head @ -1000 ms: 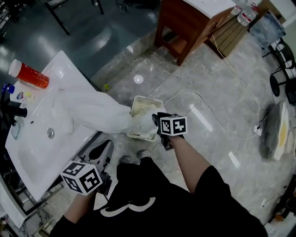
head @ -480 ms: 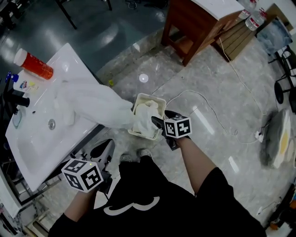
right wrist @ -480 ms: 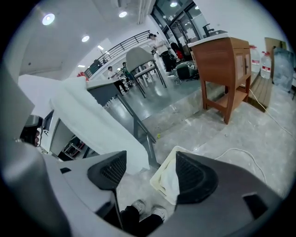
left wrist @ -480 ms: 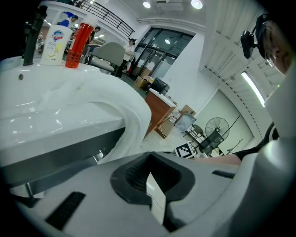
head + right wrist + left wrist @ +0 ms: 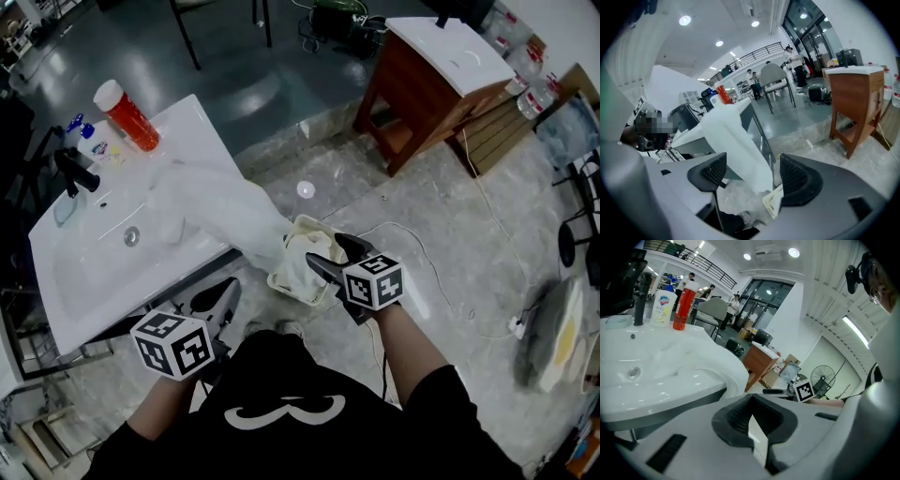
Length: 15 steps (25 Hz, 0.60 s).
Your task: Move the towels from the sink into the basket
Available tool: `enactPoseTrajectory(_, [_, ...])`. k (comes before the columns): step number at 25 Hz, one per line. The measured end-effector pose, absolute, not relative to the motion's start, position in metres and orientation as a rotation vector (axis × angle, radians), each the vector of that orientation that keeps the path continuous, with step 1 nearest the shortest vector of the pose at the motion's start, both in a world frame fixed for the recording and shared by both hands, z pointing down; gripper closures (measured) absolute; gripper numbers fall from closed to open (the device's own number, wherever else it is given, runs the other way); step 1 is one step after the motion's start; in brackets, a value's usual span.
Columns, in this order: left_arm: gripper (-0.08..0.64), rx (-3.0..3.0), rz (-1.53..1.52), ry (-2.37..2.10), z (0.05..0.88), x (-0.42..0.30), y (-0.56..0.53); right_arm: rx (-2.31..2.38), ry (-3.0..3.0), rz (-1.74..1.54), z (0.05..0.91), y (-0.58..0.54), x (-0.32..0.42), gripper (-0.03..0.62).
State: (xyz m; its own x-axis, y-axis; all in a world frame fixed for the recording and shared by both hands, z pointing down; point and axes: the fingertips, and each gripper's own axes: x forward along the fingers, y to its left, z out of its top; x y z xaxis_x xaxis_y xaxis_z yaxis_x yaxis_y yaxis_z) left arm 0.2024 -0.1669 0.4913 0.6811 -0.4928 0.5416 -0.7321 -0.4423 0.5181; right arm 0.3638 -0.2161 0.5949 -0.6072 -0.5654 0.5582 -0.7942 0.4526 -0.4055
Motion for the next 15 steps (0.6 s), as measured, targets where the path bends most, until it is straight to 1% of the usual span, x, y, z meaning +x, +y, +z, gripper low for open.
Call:
enactPoseTrajectory(8, [0.555,2.135,0.333,-1.002,0.454,0.166,-0.172,0.983,-2.565,0.719,0.487,-0.226,0.292,0.258])
enactPoseTrajectory(15, [0.555,2.147,0.271,-1.059,0.426,0.123,-0.186,0.902,-2.597,0.493,0.435,-0.244,0.234,0.258])
